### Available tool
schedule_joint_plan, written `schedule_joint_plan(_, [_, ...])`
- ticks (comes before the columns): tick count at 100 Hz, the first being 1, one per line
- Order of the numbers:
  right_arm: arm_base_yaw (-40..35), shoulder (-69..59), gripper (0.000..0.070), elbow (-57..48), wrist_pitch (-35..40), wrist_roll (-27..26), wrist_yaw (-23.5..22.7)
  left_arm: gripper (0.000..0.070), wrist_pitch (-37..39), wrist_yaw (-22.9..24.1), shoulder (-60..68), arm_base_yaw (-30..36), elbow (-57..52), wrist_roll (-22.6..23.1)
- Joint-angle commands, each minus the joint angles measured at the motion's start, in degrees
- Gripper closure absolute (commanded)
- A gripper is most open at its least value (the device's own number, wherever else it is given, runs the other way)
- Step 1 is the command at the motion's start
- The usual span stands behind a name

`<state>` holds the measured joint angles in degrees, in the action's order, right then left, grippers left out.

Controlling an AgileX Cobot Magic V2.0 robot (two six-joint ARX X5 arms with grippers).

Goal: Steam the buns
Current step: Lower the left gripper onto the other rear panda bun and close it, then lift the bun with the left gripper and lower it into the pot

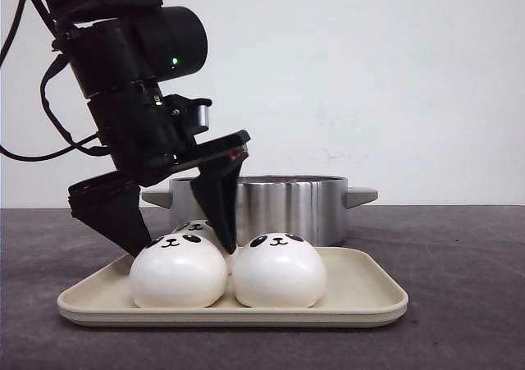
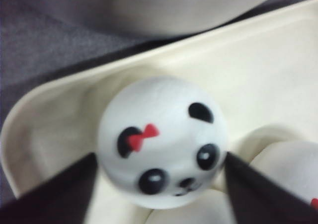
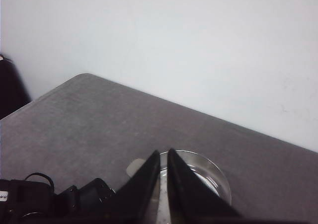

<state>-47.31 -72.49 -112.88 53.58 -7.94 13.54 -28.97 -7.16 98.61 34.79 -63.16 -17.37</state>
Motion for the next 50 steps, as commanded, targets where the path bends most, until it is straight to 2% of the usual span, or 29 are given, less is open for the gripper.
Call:
schedule_joint_plan(1, [-0.63,-0.46,0.0684,-1.29,-0.79,-0.72,0.00,0.0686,-0.15,0.04,0.72,0.48,-1.51,0.00])
schedule_joint_plan(28, [-0.63,-0.46,0.0684,-1.29,-0.63,-0.72,-0.02,0.0689,-2.10,0.04,-2.67,0.98,-5.75,0.42])
schedule_joint_plan(50, [-0.63,-0.46,0.0684,-1.29,-0.39,-0.70,-0.02,0.0689,-4.94,-2.03,-11.96,2.93,-7.93,1.75])
